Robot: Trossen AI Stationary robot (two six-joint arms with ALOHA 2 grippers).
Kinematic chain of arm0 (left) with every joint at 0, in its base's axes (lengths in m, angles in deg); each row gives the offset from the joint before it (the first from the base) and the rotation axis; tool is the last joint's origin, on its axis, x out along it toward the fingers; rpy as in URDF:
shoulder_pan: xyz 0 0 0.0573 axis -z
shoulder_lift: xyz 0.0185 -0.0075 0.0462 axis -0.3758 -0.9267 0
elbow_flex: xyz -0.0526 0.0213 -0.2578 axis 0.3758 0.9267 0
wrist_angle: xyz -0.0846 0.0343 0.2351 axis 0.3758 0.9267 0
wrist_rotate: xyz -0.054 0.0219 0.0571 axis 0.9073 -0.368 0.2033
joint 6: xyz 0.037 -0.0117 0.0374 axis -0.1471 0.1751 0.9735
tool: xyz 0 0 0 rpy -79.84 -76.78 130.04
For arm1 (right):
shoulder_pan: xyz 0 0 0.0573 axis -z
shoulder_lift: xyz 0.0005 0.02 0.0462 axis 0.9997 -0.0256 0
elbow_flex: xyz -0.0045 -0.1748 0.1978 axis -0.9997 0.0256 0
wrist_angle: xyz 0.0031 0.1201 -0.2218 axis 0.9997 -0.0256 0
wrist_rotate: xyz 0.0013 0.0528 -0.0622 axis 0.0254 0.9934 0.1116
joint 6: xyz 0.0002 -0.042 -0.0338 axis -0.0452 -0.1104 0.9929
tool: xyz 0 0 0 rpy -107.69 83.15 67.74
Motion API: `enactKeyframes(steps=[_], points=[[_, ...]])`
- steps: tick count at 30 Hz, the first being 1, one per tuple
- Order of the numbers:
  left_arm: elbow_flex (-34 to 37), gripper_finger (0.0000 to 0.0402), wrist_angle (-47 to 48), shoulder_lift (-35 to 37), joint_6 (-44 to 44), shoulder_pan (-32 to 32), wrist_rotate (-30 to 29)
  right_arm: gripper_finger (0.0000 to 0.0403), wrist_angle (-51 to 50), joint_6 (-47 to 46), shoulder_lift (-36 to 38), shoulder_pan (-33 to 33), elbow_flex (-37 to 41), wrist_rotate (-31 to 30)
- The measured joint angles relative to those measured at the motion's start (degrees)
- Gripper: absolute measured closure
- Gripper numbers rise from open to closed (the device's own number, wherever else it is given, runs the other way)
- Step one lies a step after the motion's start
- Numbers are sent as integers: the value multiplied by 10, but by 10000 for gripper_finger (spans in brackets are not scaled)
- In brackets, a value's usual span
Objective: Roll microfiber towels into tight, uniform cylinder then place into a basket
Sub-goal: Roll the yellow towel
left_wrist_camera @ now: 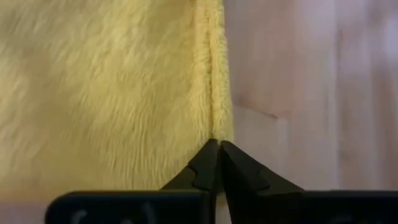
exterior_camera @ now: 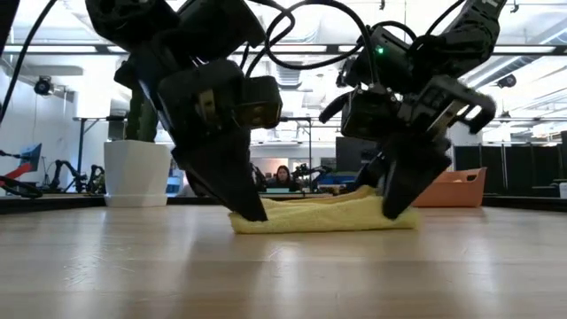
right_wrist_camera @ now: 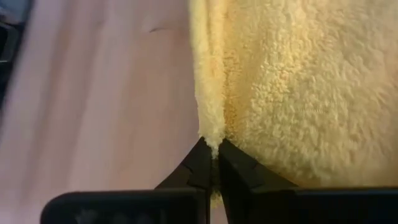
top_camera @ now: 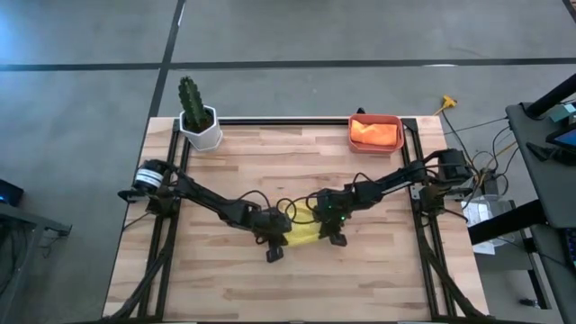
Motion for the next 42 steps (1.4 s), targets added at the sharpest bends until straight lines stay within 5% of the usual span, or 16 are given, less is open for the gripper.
enactKeyframes(steps=[18,34,42], points=[[1,386,1,84,52,5,20,390,3,-93,5,11,1,126],[0,182,-65,19,62,5,-8,390,9,-145,6,40,0,128],[-10,151,-67,9,61,6,-74,390,29,-184,6,52,0,142]])
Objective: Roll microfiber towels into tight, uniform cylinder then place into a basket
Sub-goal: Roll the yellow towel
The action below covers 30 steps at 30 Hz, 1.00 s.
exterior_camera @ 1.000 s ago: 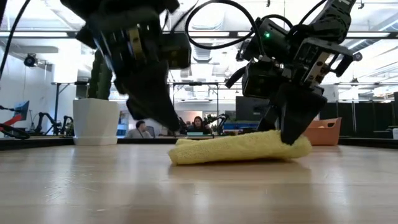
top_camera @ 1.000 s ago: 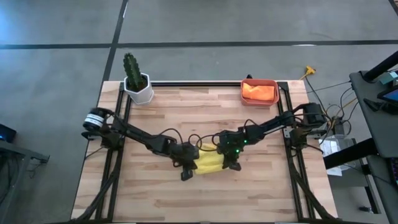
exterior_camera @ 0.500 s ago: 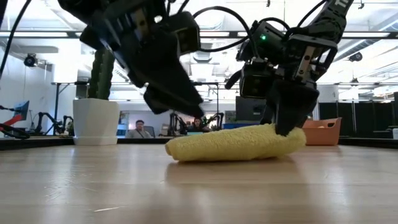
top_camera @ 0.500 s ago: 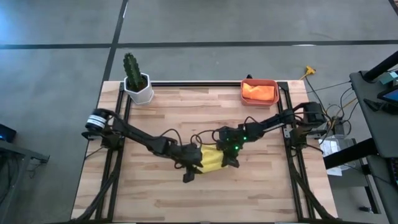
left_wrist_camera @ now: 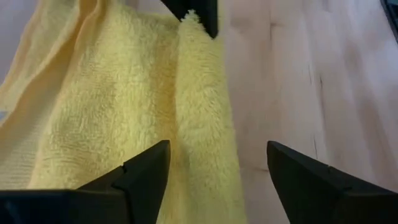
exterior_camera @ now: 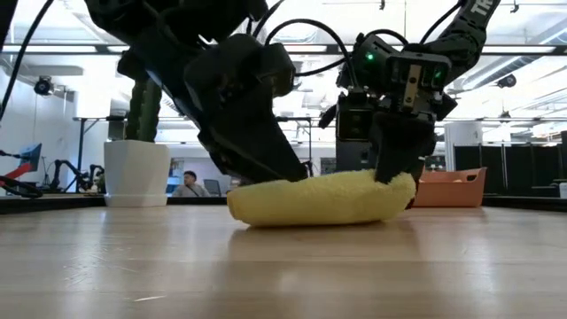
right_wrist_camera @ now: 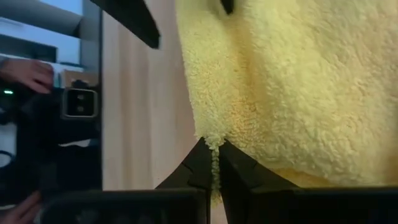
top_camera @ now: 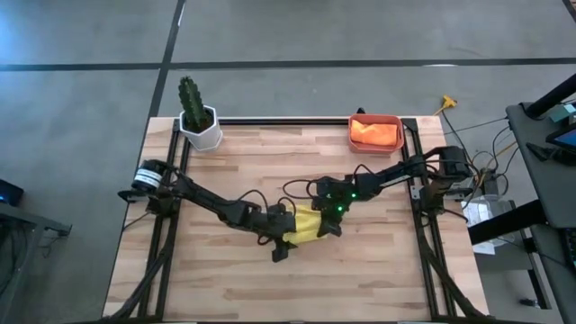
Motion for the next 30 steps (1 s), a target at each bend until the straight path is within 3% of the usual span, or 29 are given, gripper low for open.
enactKeyframes(steps=[15,30], points=[[0,165,0,-9,-27,1,3,390,32,-76,0,28,0,3],[1,367,5,-9,-69,-2,11,390,30,-98,0,41,0,2]])
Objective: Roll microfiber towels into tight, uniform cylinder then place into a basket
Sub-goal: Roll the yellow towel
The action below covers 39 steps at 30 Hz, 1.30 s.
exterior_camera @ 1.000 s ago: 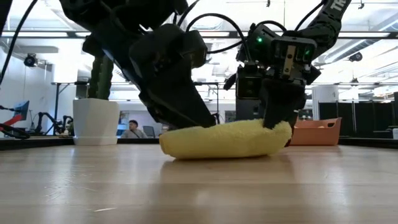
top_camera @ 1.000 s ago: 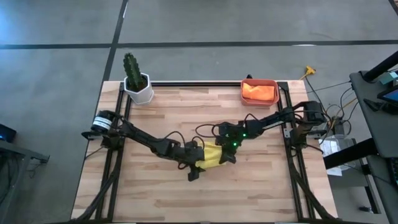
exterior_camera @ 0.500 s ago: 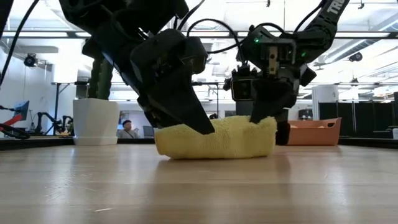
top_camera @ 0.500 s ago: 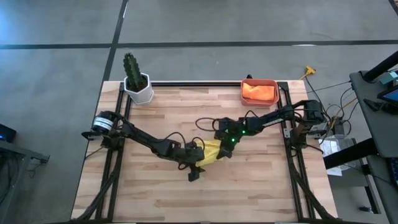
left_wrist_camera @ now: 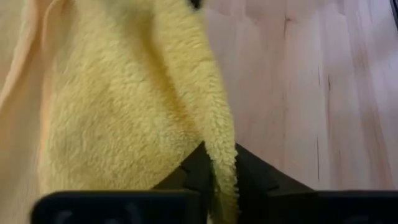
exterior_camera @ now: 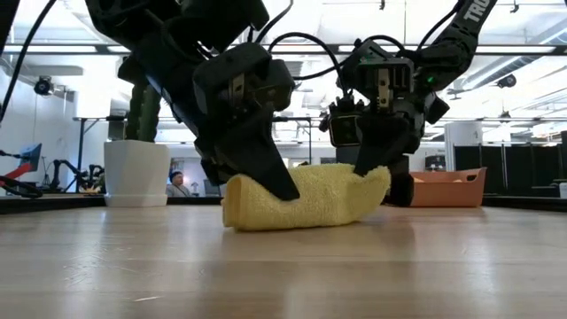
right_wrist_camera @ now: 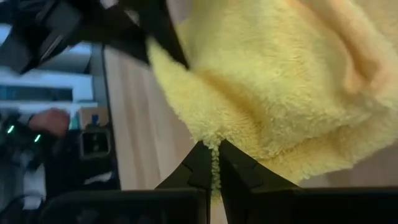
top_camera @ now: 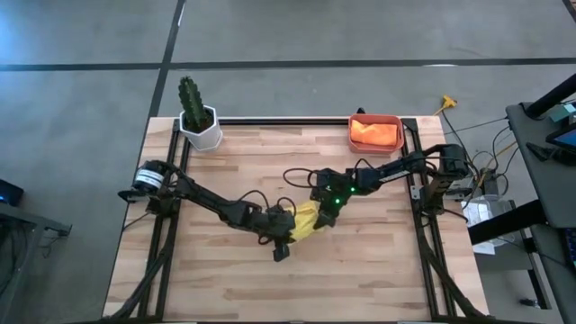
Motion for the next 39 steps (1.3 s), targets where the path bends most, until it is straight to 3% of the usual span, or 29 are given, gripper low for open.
enactKeyframes(steps=[5,12,21,29,39], points=[[8,395,-6,0,-7,-3,30,390,-19,79,0,-1,-1,53],[11,399,1,1,-16,-8,47,390,-42,166,14,-4,-1,48],[14,401,1,2,-37,-34,132,390,-63,228,42,-26,-16,42],[18,401,4,1,-37,-61,193,390,-159,396,68,-101,-67,-134],[24,401,-4,1,-36,-71,219,385,-163,402,68,-128,-78,-177]])
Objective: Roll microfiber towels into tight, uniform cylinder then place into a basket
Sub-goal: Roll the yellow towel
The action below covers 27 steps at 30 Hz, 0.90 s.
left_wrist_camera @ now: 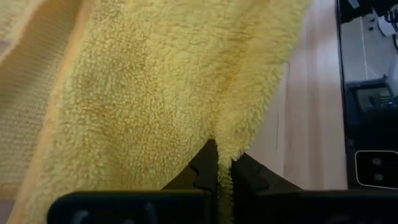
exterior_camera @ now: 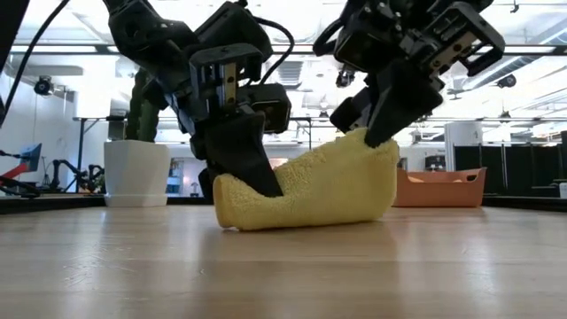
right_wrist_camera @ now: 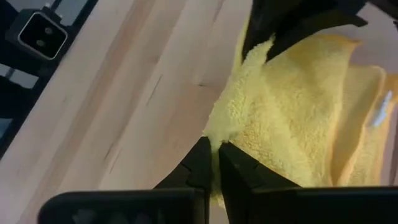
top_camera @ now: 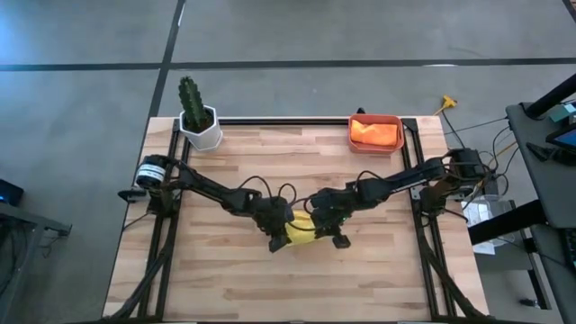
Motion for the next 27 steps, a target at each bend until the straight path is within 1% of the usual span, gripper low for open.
enactKeyframes(steps=[3,5,8,12,14,17,18,20,21,23,25,26,27], points=[[2,402,14,-2,0,0,6,360,-4,14,1,0,2,4],[2,402,9,-3,4,0,15,336,-3,26,1,0,2,6],[2,402,-8,-2,30,0,47,296,-1,28,1,0,3,7],[3,401,-10,-2,31,-3,67,248,4,45,4,-4,2,13],[3,401,-12,-2,30,-6,82,235,6,67,5,-14,-5,27],[3,401,-17,-5,30,-14,113,232,6,112,7,-43,-25,25],[3,401,-21,-10,26,-18,126,234,6,129,7,-56,-32,12],[3,401,-17,-24,15,-25,152,241,5,162,7,-82,-46,-34],[2,401,-24,-33,10,-28,161,245,7,175,7,-95,-52,-63],[0,401,-33,-46,-6,-30,169,254,10,191,4,-117,-60,-147],[0,401,-52,-63,-26,-30,168,262,15,186,-2,-131,-58,-217],[0,401,-64,-68,-36,-30,168,266,21,172,-7,-133,-56,-234],[1,401,-75,-70,-46,-30,167,269,19,156,-12,-133,-52,-237]])
